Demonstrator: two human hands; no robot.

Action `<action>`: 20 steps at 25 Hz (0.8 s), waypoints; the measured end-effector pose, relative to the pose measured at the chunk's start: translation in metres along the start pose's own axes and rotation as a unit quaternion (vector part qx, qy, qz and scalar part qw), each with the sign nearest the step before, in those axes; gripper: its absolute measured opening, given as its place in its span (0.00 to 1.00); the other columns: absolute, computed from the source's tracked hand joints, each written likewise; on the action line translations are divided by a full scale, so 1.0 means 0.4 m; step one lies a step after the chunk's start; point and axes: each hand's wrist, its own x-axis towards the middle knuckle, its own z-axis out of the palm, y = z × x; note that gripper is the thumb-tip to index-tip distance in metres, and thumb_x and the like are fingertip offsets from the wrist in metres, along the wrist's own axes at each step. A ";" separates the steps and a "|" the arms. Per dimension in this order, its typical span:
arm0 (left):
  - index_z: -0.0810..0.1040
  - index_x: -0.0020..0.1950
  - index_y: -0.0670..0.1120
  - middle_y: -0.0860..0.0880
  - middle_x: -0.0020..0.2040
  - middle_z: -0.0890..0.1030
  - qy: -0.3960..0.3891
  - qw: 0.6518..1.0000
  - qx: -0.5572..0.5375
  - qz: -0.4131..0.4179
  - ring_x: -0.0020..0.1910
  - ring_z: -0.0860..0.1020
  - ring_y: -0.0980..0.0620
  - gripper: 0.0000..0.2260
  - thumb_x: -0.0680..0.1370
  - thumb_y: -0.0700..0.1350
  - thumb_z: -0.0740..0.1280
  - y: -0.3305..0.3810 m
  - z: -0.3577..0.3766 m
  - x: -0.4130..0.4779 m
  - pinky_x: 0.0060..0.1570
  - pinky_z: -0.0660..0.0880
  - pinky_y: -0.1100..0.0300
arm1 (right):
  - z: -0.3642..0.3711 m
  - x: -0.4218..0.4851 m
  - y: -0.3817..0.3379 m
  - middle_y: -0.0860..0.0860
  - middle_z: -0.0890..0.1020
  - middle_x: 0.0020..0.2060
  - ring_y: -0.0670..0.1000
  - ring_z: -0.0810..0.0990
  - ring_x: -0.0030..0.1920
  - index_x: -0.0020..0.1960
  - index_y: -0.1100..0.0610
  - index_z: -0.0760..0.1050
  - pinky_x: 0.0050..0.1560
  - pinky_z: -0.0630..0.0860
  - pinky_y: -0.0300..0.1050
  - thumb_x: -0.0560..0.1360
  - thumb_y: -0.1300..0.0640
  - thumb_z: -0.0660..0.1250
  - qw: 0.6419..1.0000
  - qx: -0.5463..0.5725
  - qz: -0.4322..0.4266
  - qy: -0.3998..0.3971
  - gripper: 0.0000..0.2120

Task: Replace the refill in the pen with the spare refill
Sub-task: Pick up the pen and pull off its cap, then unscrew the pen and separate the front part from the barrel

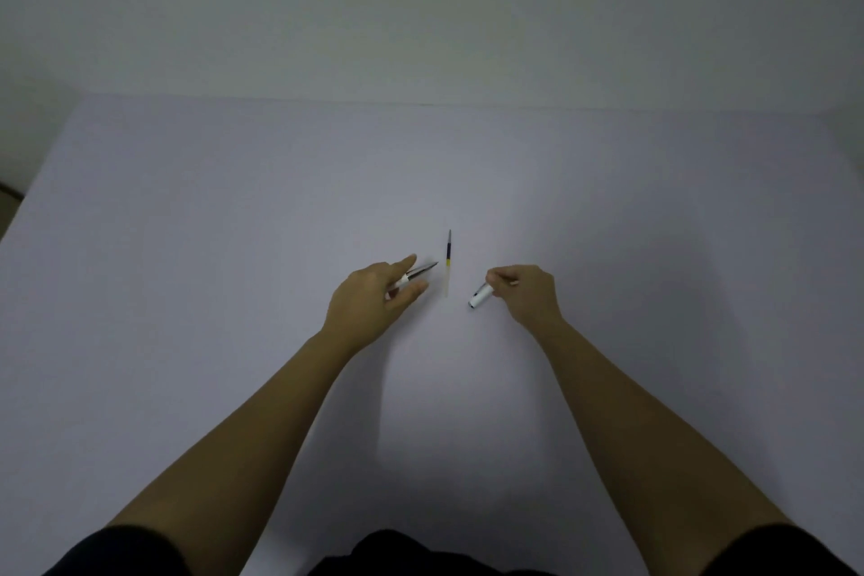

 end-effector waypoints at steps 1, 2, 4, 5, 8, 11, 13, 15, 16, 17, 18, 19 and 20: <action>0.70 0.69 0.50 0.50 0.41 0.76 -0.002 1.000 -0.012 0.003 0.43 0.75 0.50 0.20 0.78 0.55 0.61 0.003 0.002 0.004 0.44 0.71 0.57 | 0.005 0.007 0.003 0.61 0.85 0.46 0.59 0.83 0.48 0.49 0.63 0.82 0.54 0.77 0.49 0.73 0.59 0.68 1.000 -0.011 0.004 0.000 0.09; 0.70 0.69 0.48 0.49 0.41 0.76 -0.003 1.000 -0.024 0.003 0.43 0.75 0.50 0.20 0.78 0.53 0.60 0.005 0.003 0.009 0.44 0.71 0.57 | 0.009 0.016 0.006 0.61 0.84 0.46 0.59 0.83 0.47 0.50 0.63 0.81 0.52 0.76 0.47 0.73 0.58 0.69 1.000 -0.015 0.009 0.001 0.09; 0.71 0.68 0.46 0.48 0.41 0.77 -0.004 0.999 -0.043 0.003 0.43 0.75 0.50 0.19 0.79 0.50 0.60 0.007 0.007 0.016 0.45 0.70 0.59 | 0.015 0.027 0.010 0.60 0.83 0.45 0.58 0.81 0.47 0.51 0.64 0.78 0.48 0.73 0.43 0.73 0.58 0.69 0.999 -0.025 0.020 0.006 0.10; 0.71 0.68 0.45 0.48 0.41 0.77 -0.004 0.999 -0.045 0.003 0.43 0.75 0.50 0.19 0.79 0.49 0.59 0.007 0.010 0.019 0.45 0.69 0.60 | 0.019 0.031 0.010 0.60 0.83 0.45 0.58 0.81 0.46 0.50 0.64 0.78 0.46 0.72 0.42 0.73 0.58 0.69 0.999 -0.039 0.015 0.011 0.10; 0.72 0.68 0.44 0.48 0.41 0.77 -0.010 0.999 -0.047 -0.002 0.43 0.74 0.51 0.18 0.79 0.49 0.59 0.009 0.009 0.022 0.46 0.68 0.60 | 0.034 0.038 0.021 0.62 0.82 0.45 0.59 0.80 0.46 0.47 0.64 0.79 0.45 0.71 0.42 0.73 0.58 0.68 0.997 -0.070 -0.008 0.025 0.09; 0.71 0.67 0.44 0.49 0.39 0.76 -0.022 0.998 -0.052 -0.016 0.41 0.73 0.51 0.18 0.79 0.49 0.59 0.009 0.008 0.021 0.44 0.67 0.61 | 0.038 0.036 0.026 0.63 0.81 0.46 0.59 0.80 0.46 0.47 0.64 0.80 0.45 0.69 0.41 0.73 0.58 0.68 0.996 -0.084 -0.019 0.036 0.09; 0.73 0.66 0.44 0.51 0.35 0.74 -0.024 0.998 -0.061 -0.022 0.37 0.72 0.53 0.17 0.79 0.48 0.60 0.010 0.003 0.019 0.40 0.66 0.63 | 0.035 0.033 0.021 0.63 0.81 0.46 0.59 0.80 0.46 0.48 0.64 0.80 0.45 0.69 0.41 0.74 0.57 0.67 0.995 -0.086 -0.024 0.046 0.09; 0.80 0.51 0.43 0.51 0.31 0.70 -0.026 0.998 -0.062 -0.011 0.31 0.69 0.55 0.10 0.78 0.44 0.60 0.010 -0.005 0.016 0.34 0.64 0.63 | 0.022 0.031 0.000 0.63 0.81 0.46 0.59 0.80 0.46 0.48 0.64 0.80 0.46 0.69 0.41 0.75 0.58 0.66 0.993 -0.091 -0.045 0.066 0.10; 0.77 0.40 0.40 0.50 0.29 0.68 -0.031 0.998 -0.055 -0.002 0.29 0.66 0.55 0.10 0.78 0.42 0.60 0.010 -0.012 0.015 0.31 0.62 0.61 | 0.012 0.030 -0.018 0.63 0.81 0.46 0.59 0.80 0.46 0.48 0.64 0.80 0.46 0.70 0.42 0.76 0.58 0.65 0.991 -0.088 -0.063 0.073 0.10; 0.71 0.35 0.38 0.49 0.28 0.66 -0.038 0.998 -0.044 0.008 0.28 0.64 0.53 0.12 0.77 0.41 0.60 0.011 -0.020 0.015 0.30 0.60 0.60 | 0.000 0.027 -0.042 0.62 0.82 0.45 0.59 0.81 0.46 0.48 0.64 0.80 0.47 0.71 0.43 0.76 0.58 0.64 0.991 -0.078 -0.085 0.067 0.10; 0.68 0.34 0.37 0.48 0.28 0.66 -0.049 0.998 -0.032 0.016 0.28 0.63 0.52 0.13 0.77 0.41 0.60 0.010 -0.028 0.017 0.30 0.60 0.60 | -0.014 0.024 -0.069 0.62 0.83 0.44 0.60 0.81 0.45 0.48 0.64 0.80 0.48 0.74 0.45 0.77 0.58 0.63 0.991 -0.063 -0.109 0.043 0.10; 0.68 0.34 0.36 0.47 0.29 0.68 -0.064 0.997 -0.018 0.026 0.28 0.64 0.52 0.13 0.77 0.42 0.60 0.007 -0.037 0.020 0.30 0.60 0.60 | -0.030 0.018 -0.100 0.61 0.83 0.43 0.59 0.81 0.45 0.48 0.63 0.80 0.49 0.75 0.48 0.78 0.58 0.61 0.990 -0.053 -0.133 0.001 0.11; 0.70 0.36 0.36 0.45 0.31 0.70 -0.082 0.996 -0.001 0.041 0.30 0.65 0.51 0.14 0.78 0.43 0.59 0.005 -0.046 0.023 0.31 0.61 0.59 | -0.044 0.011 -0.129 0.60 0.84 0.43 0.58 0.81 0.45 0.49 0.62 0.80 0.49 0.76 0.49 0.78 0.57 0.60 0.985 -0.061 -0.155 -0.050 0.12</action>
